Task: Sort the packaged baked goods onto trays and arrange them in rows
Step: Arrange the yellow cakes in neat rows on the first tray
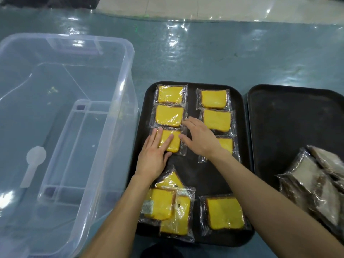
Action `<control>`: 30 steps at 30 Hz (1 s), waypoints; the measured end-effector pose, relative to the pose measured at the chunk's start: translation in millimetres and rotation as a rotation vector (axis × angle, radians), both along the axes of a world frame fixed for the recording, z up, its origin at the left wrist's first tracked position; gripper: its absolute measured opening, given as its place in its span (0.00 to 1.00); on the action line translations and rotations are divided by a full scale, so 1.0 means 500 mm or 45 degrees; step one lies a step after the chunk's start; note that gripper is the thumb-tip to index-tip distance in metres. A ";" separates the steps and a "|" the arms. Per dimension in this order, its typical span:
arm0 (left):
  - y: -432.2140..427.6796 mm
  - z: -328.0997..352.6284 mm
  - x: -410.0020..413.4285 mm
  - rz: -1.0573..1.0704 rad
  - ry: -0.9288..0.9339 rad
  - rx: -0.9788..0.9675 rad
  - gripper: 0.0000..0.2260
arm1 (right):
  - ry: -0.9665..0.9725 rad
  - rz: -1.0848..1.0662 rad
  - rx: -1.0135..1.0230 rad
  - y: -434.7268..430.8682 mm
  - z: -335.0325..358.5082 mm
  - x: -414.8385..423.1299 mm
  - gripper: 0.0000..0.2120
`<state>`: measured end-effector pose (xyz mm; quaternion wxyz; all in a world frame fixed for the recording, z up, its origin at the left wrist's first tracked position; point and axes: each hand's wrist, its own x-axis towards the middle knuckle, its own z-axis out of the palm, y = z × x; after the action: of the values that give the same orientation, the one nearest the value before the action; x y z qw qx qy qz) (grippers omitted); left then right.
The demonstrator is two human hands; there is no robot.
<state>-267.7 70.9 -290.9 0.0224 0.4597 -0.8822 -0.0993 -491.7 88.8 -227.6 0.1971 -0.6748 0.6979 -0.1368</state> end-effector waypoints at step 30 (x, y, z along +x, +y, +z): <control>0.095 0.025 -0.198 -0.810 -0.331 -0.003 0.34 | 0.031 -0.256 0.451 0.390 -0.014 -0.134 0.31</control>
<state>-366.8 118.4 -278.6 -0.1216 0.1705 -0.9770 -0.0408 -558.5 283.7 -234.5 0.2895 -0.5582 0.7772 -0.0228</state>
